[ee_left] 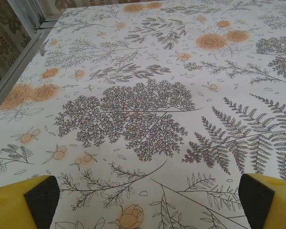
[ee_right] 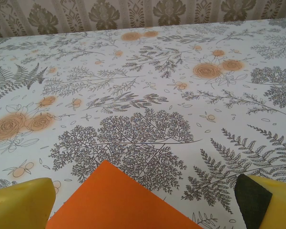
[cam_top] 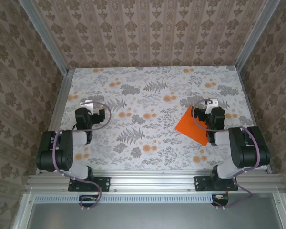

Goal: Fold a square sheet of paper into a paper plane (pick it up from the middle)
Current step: Move the square sheet of paper to the center of the table.

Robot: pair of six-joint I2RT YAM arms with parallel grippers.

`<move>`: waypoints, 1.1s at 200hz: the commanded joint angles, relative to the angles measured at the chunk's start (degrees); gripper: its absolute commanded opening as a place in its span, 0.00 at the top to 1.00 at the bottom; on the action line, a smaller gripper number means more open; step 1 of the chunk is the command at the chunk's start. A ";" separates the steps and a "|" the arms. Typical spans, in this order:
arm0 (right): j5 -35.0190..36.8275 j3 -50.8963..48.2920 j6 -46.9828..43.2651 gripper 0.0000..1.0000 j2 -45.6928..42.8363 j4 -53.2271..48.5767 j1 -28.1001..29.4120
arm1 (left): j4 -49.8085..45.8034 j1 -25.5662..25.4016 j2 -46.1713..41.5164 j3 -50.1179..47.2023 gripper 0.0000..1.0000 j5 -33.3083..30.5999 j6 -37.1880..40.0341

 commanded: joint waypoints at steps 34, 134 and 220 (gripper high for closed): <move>0.10 0.95 0.32 0.00 0.57 2.24 0.38 | 1.87 0.53 0.91 1.19 0.00 -0.52 1.25; 0.01 0.95 0.23 0.00 0.59 2.25 0.38 | 1.87 0.55 0.87 1.19 0.00 -0.44 1.21; 5.95 0.18 1.70 0.00 -3.52 0.03 0.79 | -0.98 0.56 -1.19 2.22 0.00 -3.38 -0.10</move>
